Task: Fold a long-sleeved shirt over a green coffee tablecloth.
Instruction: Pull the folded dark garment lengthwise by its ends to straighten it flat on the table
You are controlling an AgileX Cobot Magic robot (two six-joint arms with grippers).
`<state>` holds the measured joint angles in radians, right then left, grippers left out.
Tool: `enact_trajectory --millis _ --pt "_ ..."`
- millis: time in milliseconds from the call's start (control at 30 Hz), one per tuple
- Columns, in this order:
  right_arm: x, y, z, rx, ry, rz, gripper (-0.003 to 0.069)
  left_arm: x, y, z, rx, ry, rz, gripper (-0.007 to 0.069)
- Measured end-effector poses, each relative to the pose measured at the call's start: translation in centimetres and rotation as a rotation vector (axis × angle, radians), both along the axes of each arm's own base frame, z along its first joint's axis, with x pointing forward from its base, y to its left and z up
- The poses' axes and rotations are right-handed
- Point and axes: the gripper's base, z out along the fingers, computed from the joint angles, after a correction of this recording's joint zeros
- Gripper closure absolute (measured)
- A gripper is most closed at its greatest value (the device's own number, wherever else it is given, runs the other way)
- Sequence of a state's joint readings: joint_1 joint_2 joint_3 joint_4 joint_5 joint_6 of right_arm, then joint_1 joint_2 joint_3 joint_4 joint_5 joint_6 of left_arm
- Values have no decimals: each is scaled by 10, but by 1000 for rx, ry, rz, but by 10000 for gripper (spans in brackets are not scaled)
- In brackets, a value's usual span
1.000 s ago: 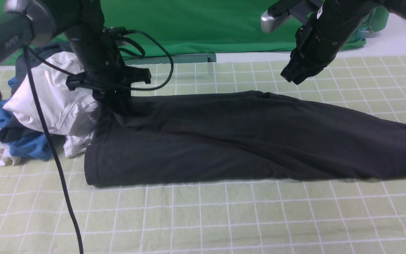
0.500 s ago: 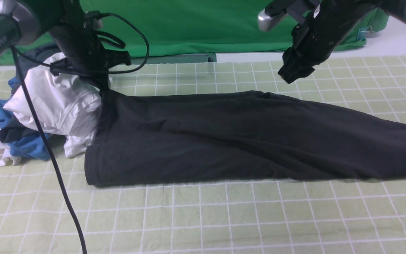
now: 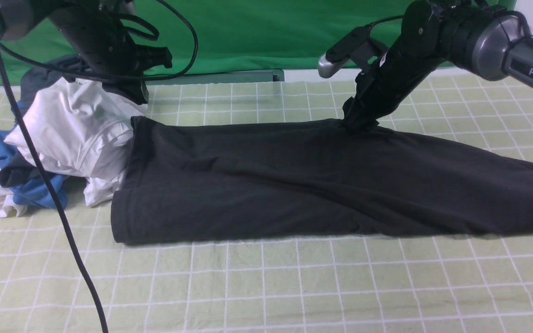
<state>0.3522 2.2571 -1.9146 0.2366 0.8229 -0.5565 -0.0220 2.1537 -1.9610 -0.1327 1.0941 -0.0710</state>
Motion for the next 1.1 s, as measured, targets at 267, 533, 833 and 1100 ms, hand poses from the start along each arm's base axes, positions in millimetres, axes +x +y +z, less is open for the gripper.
enact_trajectory --millis 267,533,833,1100 --pt "4 2 -21 -7 17 -1 335 1 0 0 1 -6 1 613" --pt "8 3 -24 -1 -14 0 621 1 0 0 2 -10 -3 613" --pt "16 4 -1 12 -80 -2 651 1 0 0 6 -11 -13 613" --pt "28 -9 -14 4 -93 -60 648 1 0 0 6 -8 -14 613"
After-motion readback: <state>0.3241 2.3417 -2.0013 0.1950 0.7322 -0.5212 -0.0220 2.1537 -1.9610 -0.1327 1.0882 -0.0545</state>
